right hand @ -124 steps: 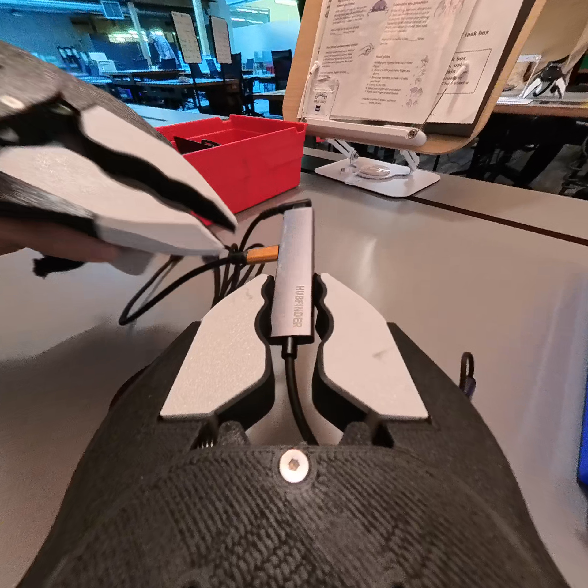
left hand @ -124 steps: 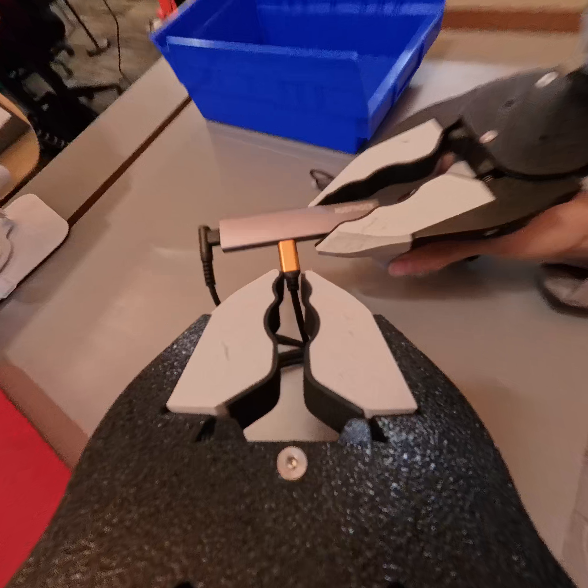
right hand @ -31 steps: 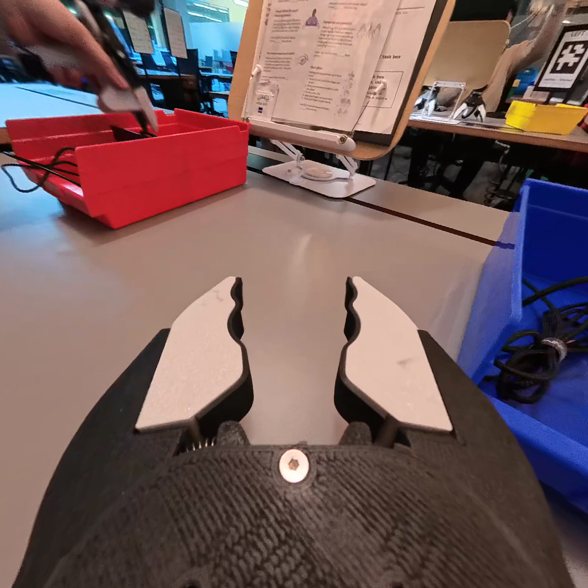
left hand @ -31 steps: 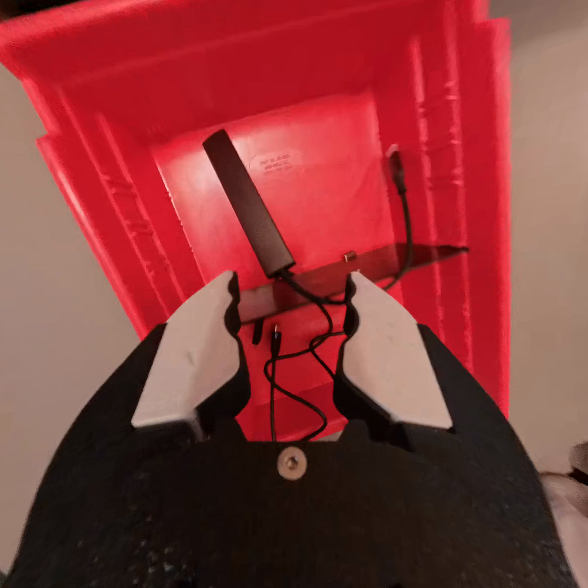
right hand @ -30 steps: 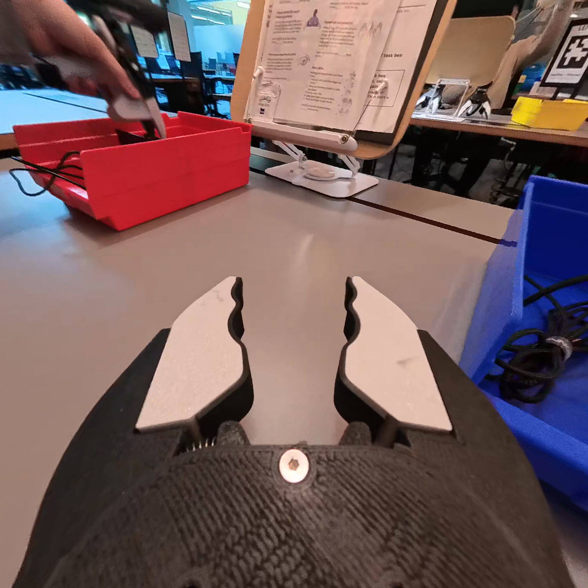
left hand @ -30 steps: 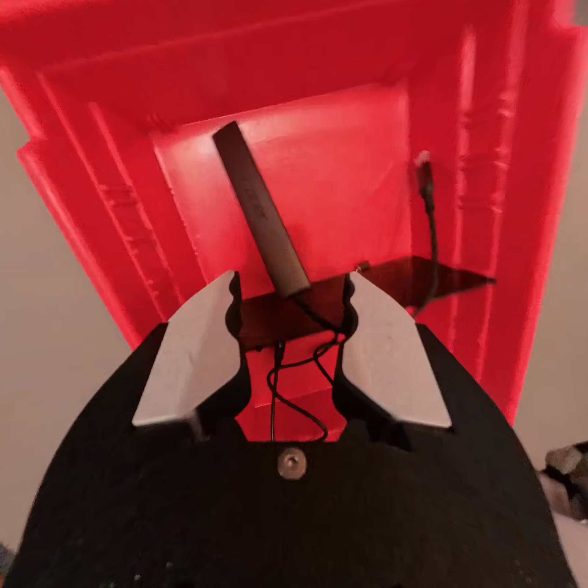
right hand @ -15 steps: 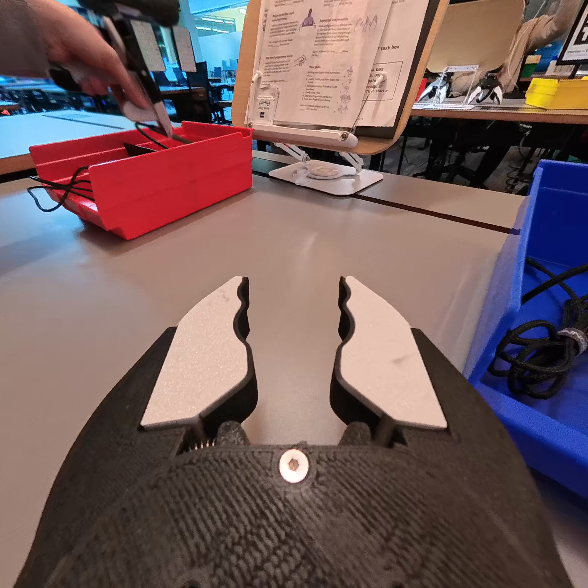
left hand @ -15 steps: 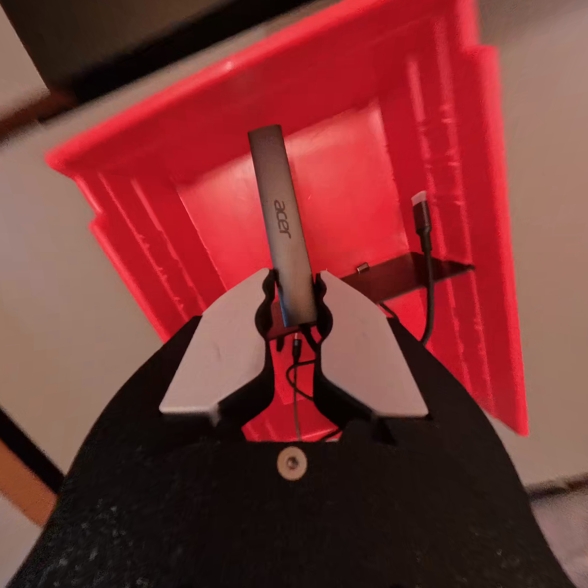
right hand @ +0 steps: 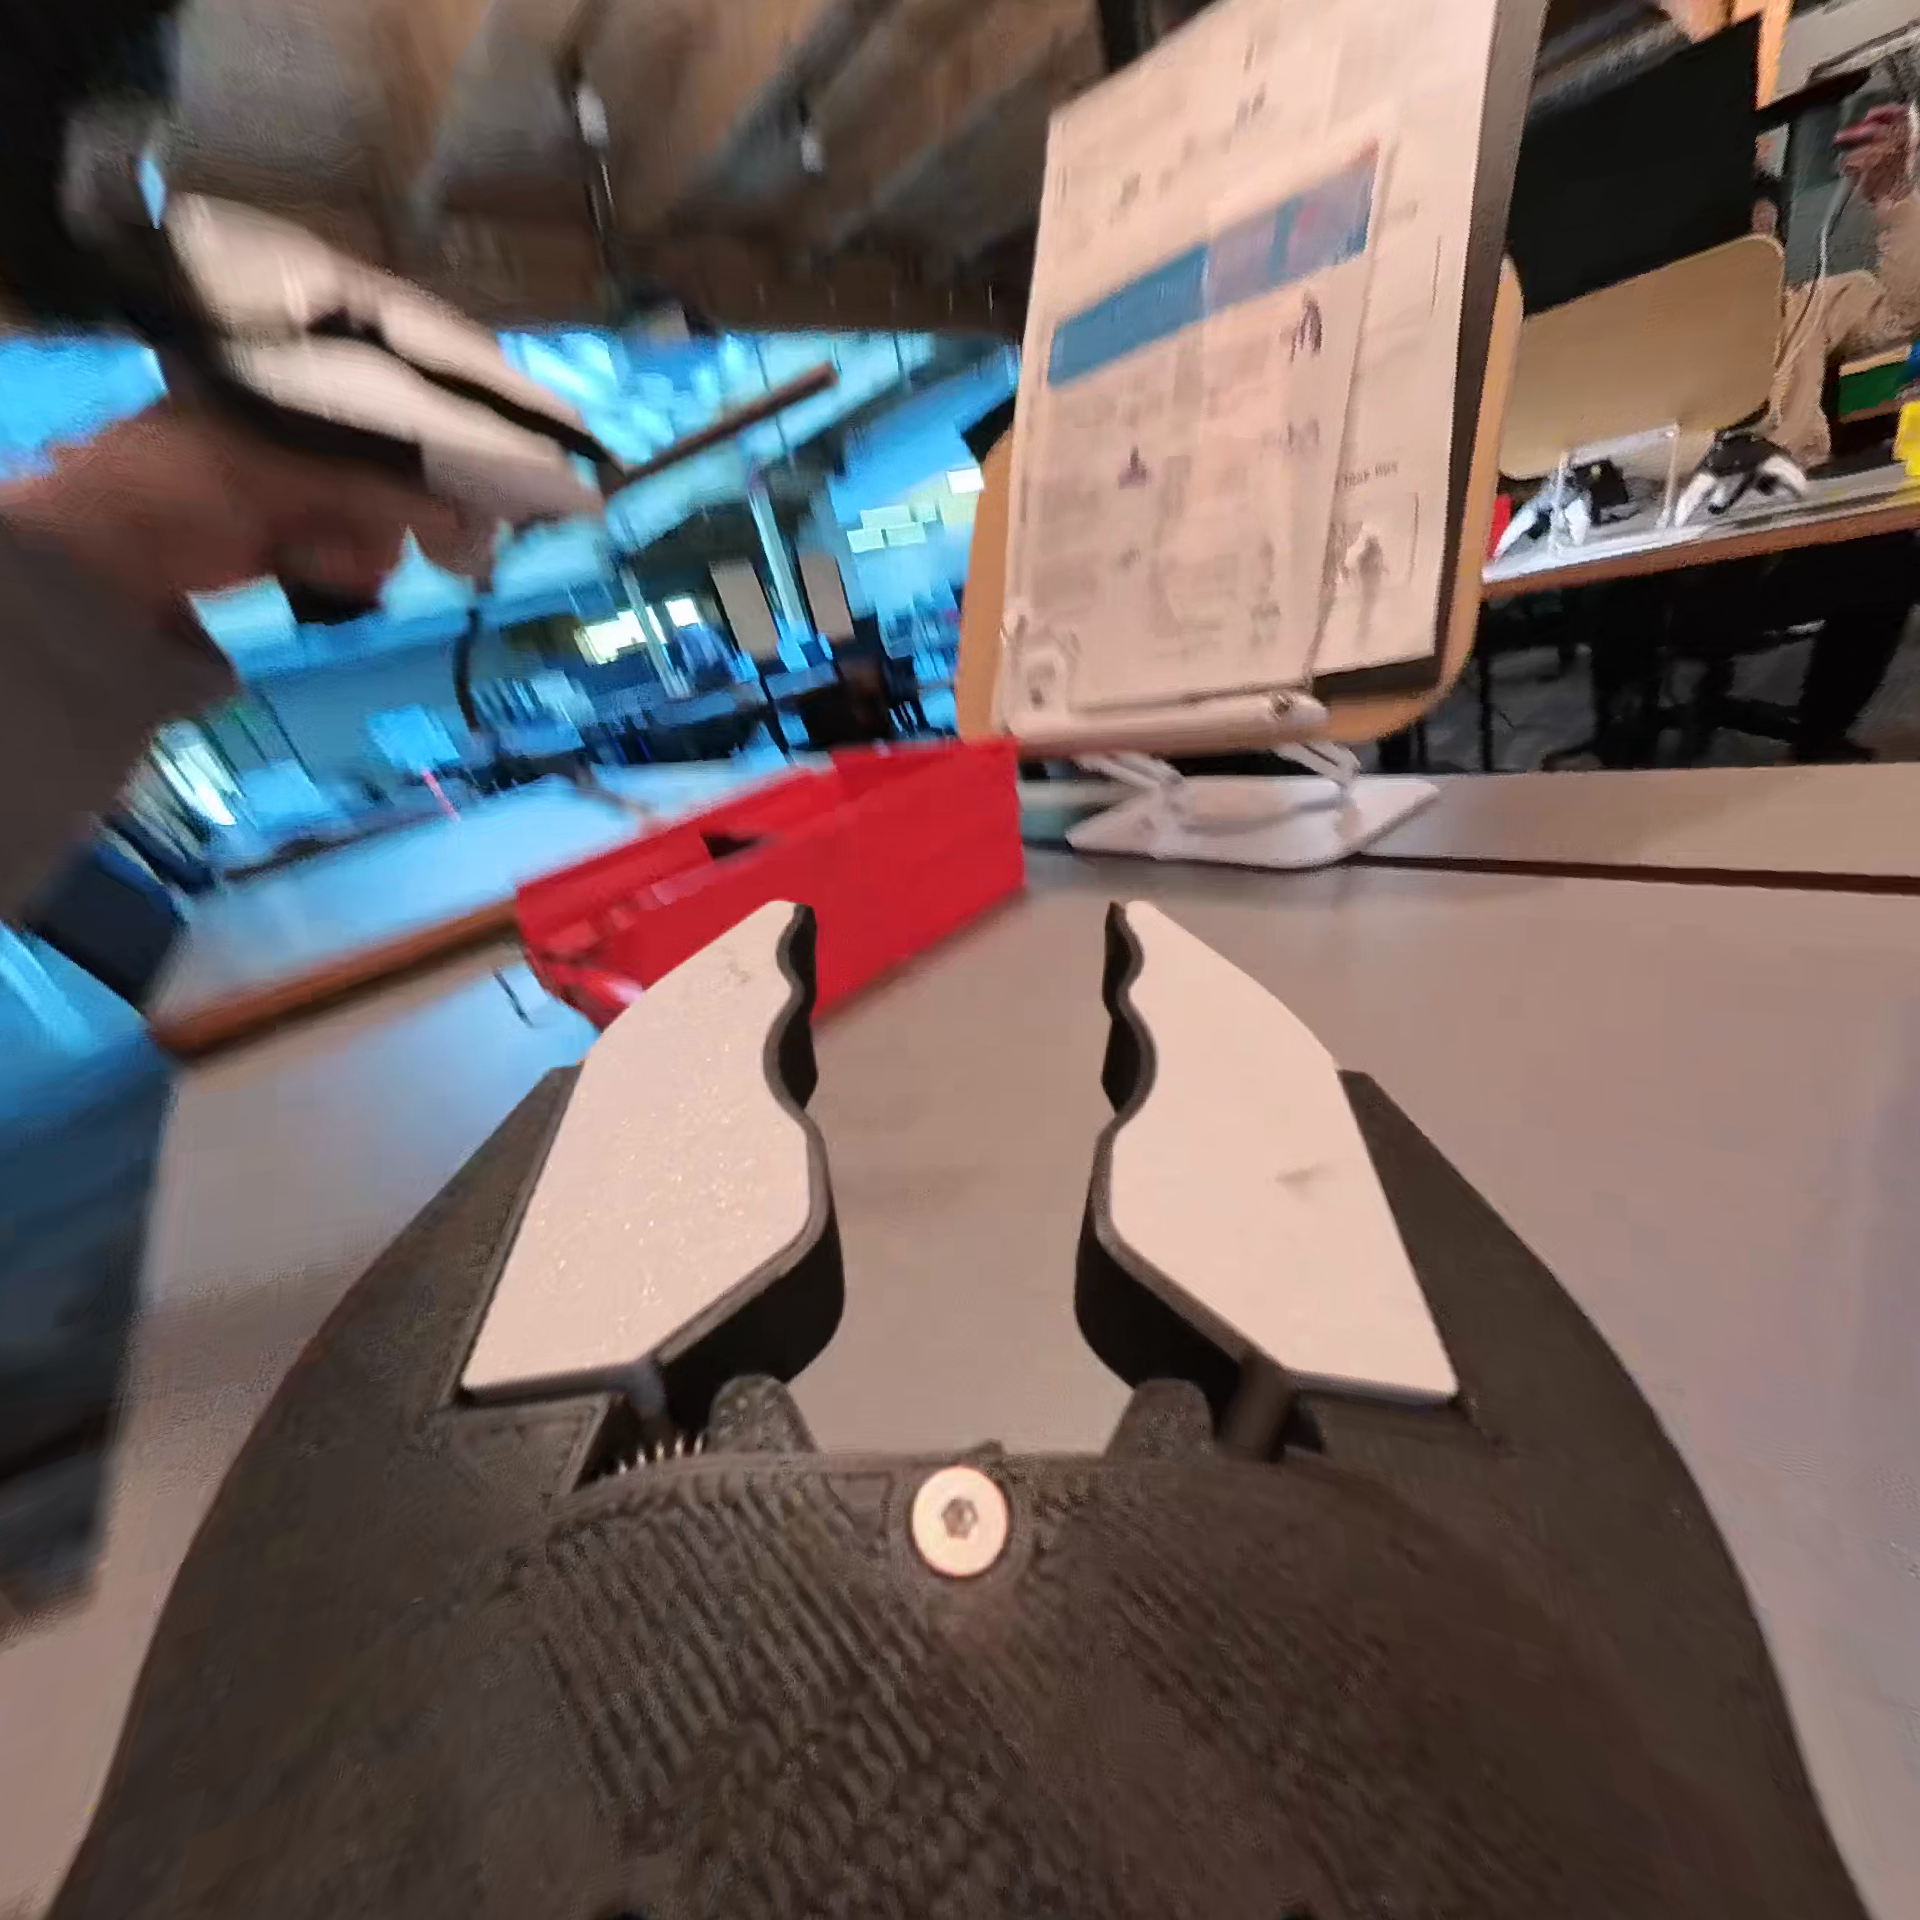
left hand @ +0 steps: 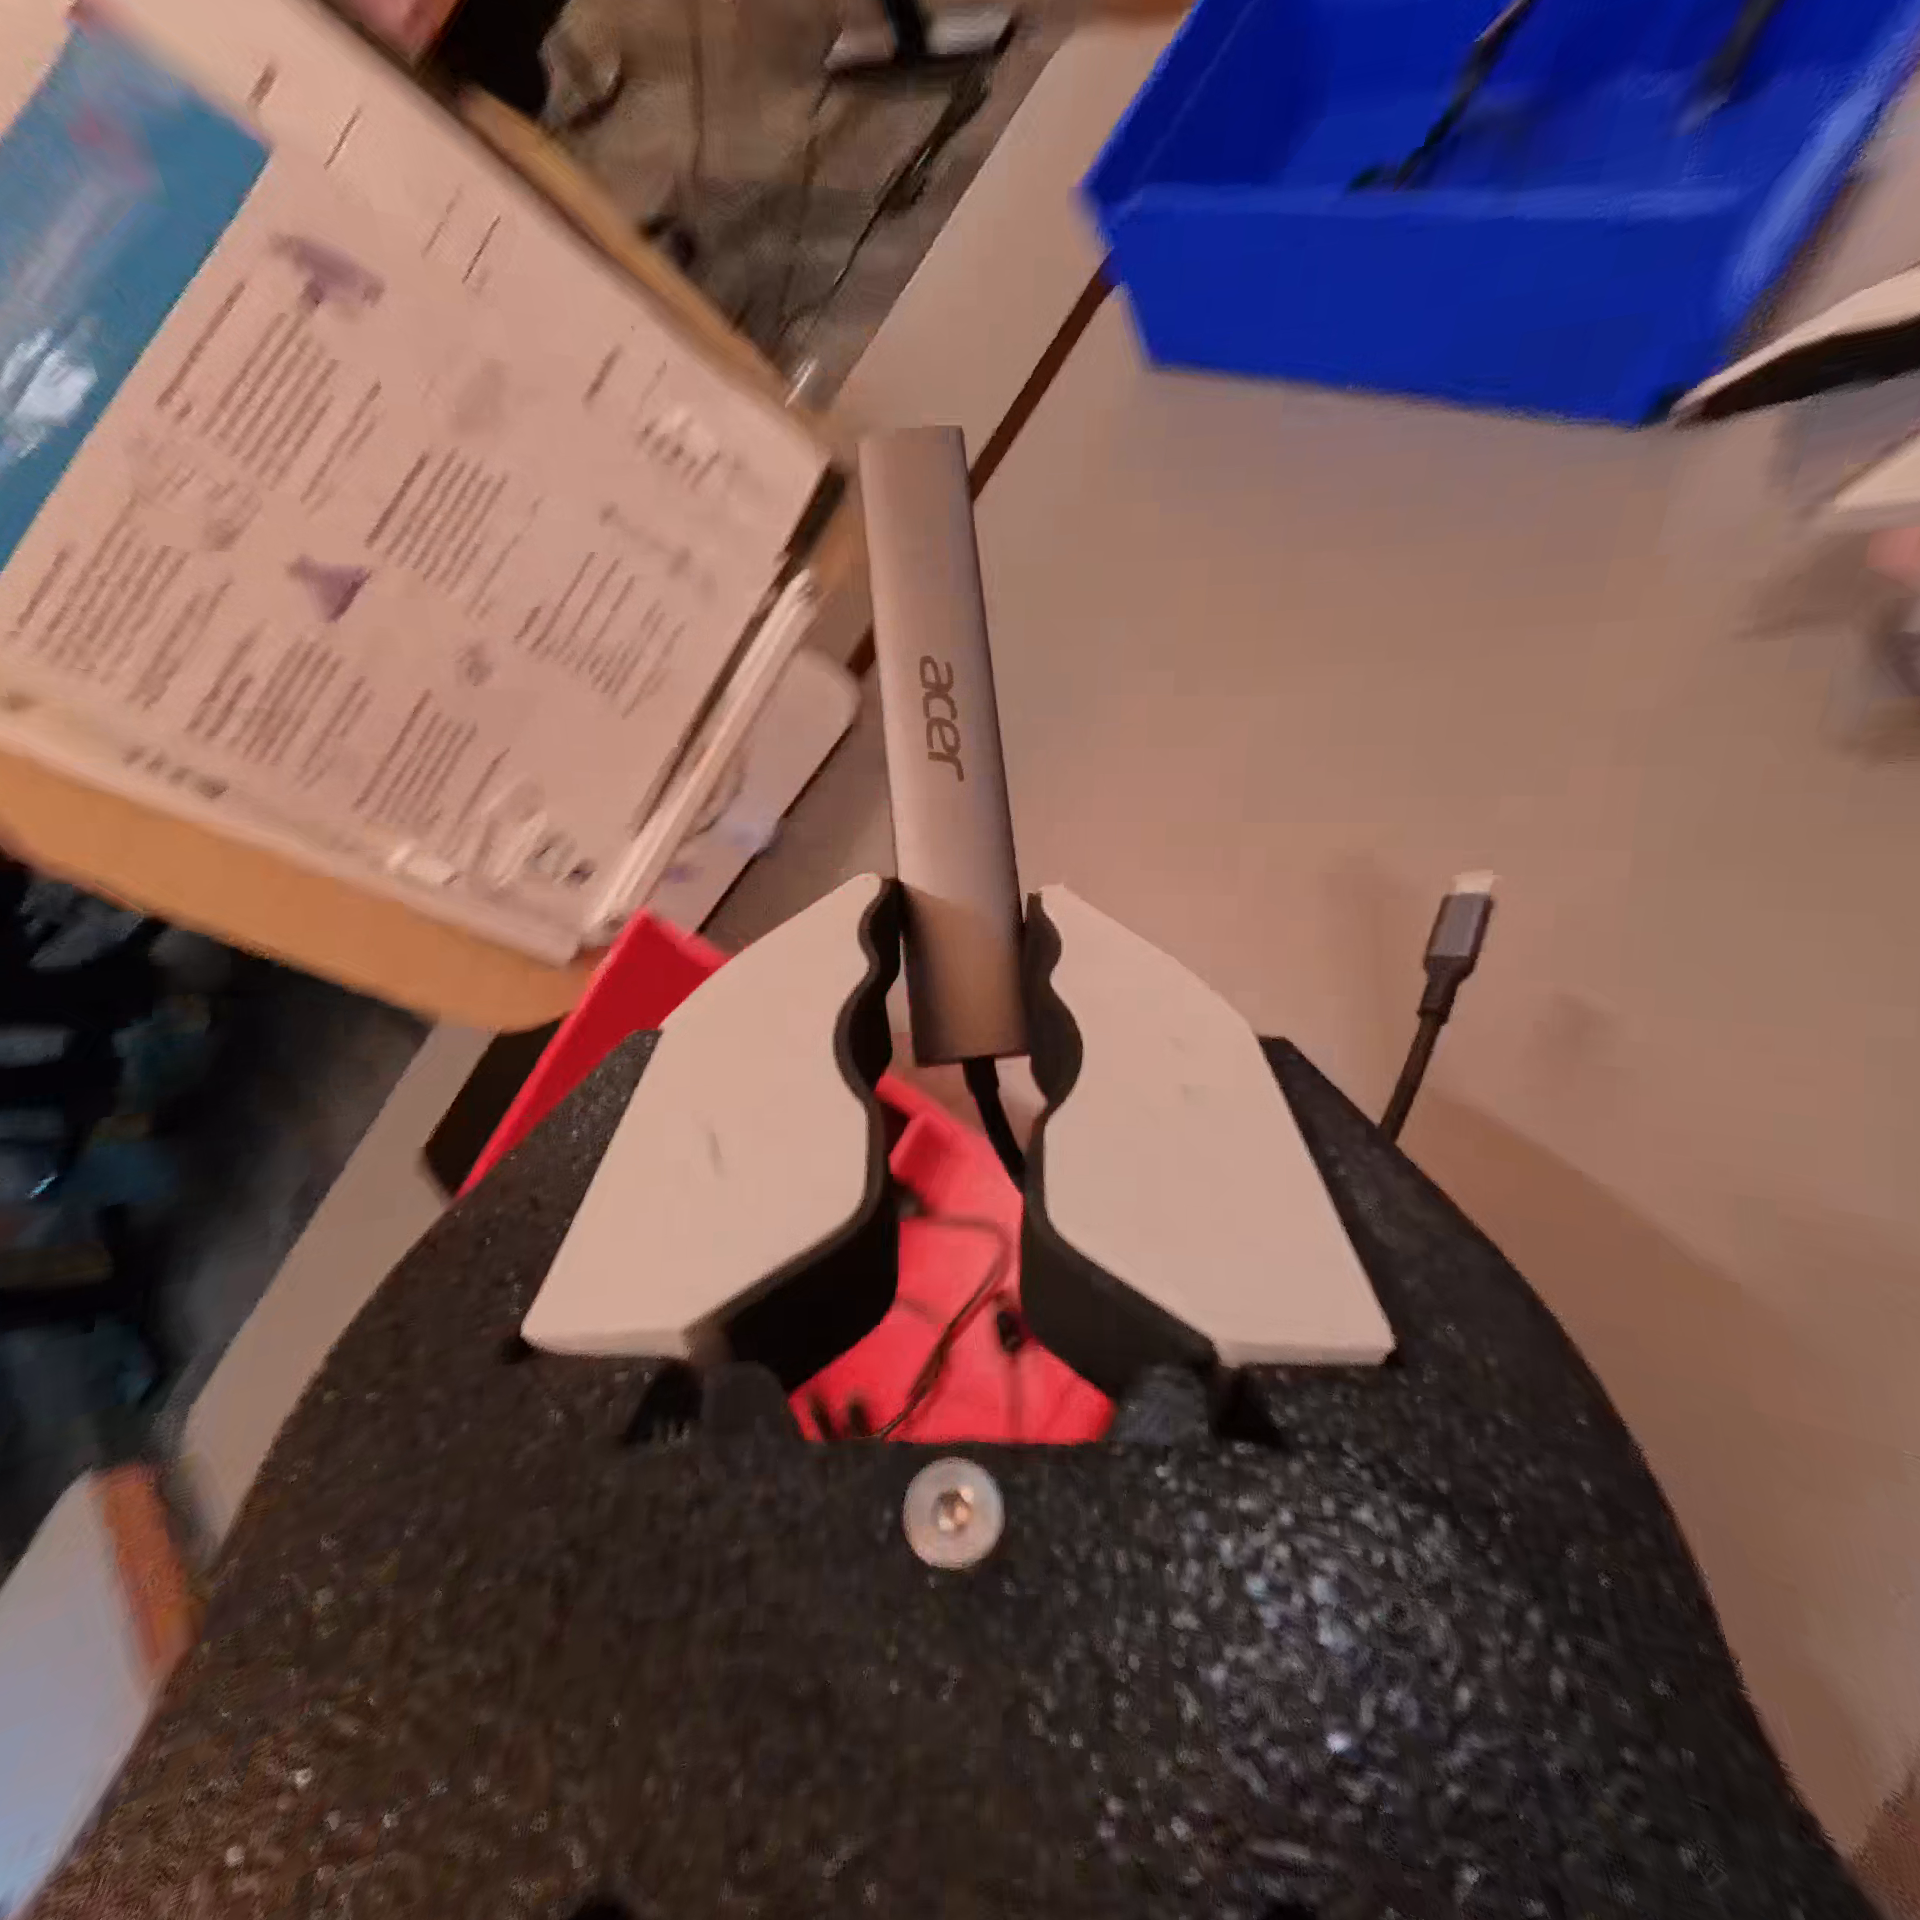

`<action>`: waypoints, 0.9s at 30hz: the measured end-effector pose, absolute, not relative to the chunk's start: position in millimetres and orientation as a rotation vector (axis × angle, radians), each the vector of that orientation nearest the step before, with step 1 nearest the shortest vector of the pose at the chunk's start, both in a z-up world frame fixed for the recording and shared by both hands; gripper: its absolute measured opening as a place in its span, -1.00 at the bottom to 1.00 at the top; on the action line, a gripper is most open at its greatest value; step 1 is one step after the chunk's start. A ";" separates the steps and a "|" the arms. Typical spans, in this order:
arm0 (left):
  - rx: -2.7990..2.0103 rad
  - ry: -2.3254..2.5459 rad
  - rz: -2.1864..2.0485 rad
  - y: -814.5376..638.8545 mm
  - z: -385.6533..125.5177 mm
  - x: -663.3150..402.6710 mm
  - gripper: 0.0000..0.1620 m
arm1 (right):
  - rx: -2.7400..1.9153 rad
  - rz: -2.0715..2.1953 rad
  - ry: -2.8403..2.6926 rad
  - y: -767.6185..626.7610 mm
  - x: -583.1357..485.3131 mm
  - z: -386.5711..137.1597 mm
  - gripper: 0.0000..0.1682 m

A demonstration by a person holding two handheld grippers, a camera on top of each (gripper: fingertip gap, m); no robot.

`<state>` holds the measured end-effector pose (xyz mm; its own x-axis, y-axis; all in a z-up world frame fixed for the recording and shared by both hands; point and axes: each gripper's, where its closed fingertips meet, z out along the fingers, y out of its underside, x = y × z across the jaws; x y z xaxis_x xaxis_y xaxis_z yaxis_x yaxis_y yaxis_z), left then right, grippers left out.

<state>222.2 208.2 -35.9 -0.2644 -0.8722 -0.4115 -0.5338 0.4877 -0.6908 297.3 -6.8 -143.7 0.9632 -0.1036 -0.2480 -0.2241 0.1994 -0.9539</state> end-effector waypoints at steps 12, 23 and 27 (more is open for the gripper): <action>-0.787 1.912 -0.650 34.7 -129.8 221.8 -0.72 | -1.151 0.666 0.441 14.9 249.0 -116.1 -0.70; -0.833 1.959 -0.971 24.7 -154.2 213.9 -0.73 | -1.304 0.681 0.251 13.1 233.5 -122.5 -0.89; -0.802 1.989 -1.143 24.4 -133.8 209.3 -0.42 | -1.402 0.623 0.110 5.8 225.2 -121.1 -0.89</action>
